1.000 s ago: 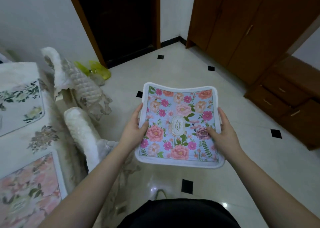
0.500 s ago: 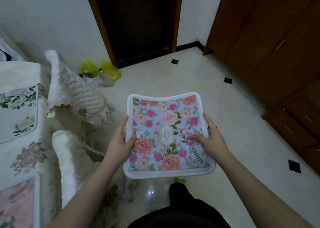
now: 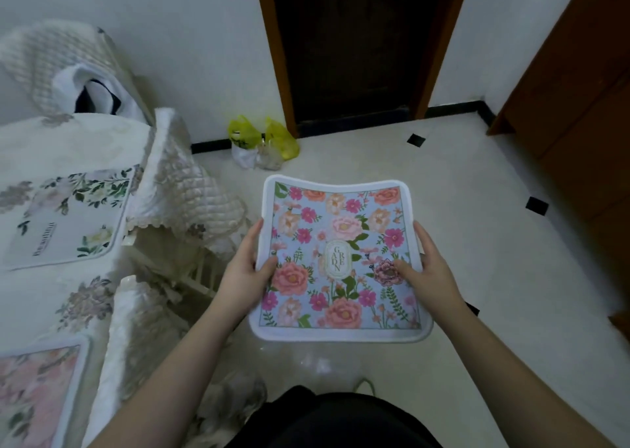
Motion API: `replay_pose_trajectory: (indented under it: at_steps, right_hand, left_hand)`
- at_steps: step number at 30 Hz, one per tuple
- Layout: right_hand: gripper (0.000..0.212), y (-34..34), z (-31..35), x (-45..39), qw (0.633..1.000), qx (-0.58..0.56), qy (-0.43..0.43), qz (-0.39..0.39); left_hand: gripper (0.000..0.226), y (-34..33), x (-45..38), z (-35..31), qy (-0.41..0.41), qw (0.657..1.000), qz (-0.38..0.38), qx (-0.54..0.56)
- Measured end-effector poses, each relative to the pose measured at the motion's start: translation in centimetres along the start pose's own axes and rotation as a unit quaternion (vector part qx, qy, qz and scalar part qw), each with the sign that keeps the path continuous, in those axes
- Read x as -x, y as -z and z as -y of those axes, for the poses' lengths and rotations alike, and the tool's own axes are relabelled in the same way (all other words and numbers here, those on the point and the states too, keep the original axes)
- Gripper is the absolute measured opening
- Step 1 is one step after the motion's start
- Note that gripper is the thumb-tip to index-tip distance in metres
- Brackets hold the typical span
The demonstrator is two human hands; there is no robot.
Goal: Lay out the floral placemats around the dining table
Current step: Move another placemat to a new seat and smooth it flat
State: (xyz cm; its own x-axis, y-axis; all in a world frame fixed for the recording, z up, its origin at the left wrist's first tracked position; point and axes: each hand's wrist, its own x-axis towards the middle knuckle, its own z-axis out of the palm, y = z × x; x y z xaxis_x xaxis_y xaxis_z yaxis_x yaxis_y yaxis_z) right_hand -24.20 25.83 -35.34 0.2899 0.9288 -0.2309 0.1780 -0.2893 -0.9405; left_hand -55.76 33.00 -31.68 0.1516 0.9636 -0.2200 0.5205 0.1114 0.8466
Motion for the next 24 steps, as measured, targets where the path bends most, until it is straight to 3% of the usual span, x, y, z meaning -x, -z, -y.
replay_pose_trajectory:
  at_steps: [12, 16, 24]
  right_hand:
    - [0.075, -3.9, 3.7, -12.3, 0.998, 0.05, 0.012, 0.046]
    - [0.075, -6.1, 6.1, -17.5, 0.994, 0.094, 0.02, 0.056]
    - [0.076, -12.0, 12.2, -26.4, 0.989, 0.114, 0.048, 0.078]
  left_hand:
    - [0.069, 3.0, -9.6, 0.3, 0.04, 0.997, -0.039, 0.056]
    - [0.072, 5.1, -14.4, 0.4, 0.055, 0.99, -0.004, 0.131]
    - [0.072, 12.1, -23.4, 0.5, 0.038, 0.994, -0.046, 0.09]
